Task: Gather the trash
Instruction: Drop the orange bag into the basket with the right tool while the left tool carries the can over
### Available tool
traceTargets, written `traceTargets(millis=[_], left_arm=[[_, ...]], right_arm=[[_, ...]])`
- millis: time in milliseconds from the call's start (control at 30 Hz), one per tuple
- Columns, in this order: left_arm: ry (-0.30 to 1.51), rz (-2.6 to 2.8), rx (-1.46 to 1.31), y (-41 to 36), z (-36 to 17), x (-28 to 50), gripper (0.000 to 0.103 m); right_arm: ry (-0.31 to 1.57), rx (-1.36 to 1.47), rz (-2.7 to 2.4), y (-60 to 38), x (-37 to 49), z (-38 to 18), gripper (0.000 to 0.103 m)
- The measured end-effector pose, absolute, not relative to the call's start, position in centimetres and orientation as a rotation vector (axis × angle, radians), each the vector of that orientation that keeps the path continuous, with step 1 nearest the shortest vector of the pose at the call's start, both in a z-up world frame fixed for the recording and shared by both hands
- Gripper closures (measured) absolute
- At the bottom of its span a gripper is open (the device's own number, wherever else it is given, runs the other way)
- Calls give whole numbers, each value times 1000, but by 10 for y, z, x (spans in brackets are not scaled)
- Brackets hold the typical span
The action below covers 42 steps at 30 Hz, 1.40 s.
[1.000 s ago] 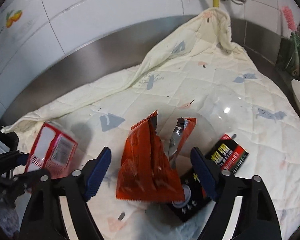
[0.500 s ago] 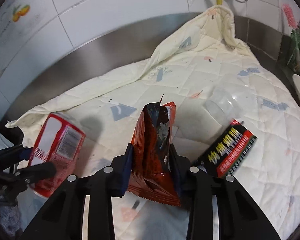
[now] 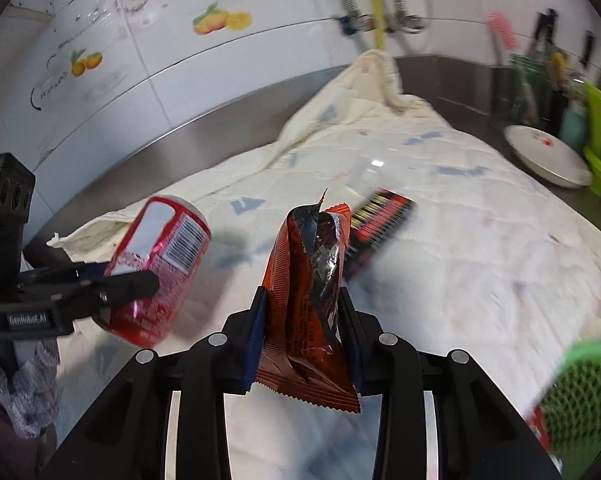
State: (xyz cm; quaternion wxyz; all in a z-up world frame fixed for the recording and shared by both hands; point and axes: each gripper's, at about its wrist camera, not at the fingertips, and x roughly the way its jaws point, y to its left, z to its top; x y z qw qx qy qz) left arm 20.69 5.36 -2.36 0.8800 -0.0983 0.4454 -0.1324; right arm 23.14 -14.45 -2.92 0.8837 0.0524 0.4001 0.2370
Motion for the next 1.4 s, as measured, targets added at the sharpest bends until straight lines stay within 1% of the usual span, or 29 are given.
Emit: traceTargets(millis=[133,333,533,733,833,867,900,933,1067,1133,1267,1333,1400], left_arm=[[921,-325,-182,27,-17,197,40],[908,-410,-144,-19,-7,181,40],[913,-485,-108,-66,-5,173,40],[933,-543,-63,-109,-9,168,40],[942,-575,-38,-134,-11,166,40],[945,-583,-33,-141,-11,166,40],[950,-592,-26,-149,-12,165,40],[954,-604,-18,-157,-14,164,40],[974,-642,3,-183,-21,161,40],[993,-655,16,-197,-27,162,40],[1021,-671,37,-220,-39,163,40],[1035,-681,51,-234,-46,165,40],[1054,-693,65,-246,-54,164,39]], right_arm=[[819,128,414,-181,202,-26,70],[825,151,240,-265,162,-28,70],[851,152,44,-345,135,-40,69],[881,169,-73,-397,117,-62,69],[891,172,-106,-413,111,-70,65],[894,173,-114,-417,107,-72,59],[895,172,-123,-420,106,-74,49],[893,164,-136,-423,105,-76,47],[893,181,-155,-432,101,-81,40],[886,191,-153,-436,96,-82,40],[860,197,-153,-441,83,-77,34],[847,201,-153,-442,77,-74,33],[827,210,-151,-444,68,-70,28]])
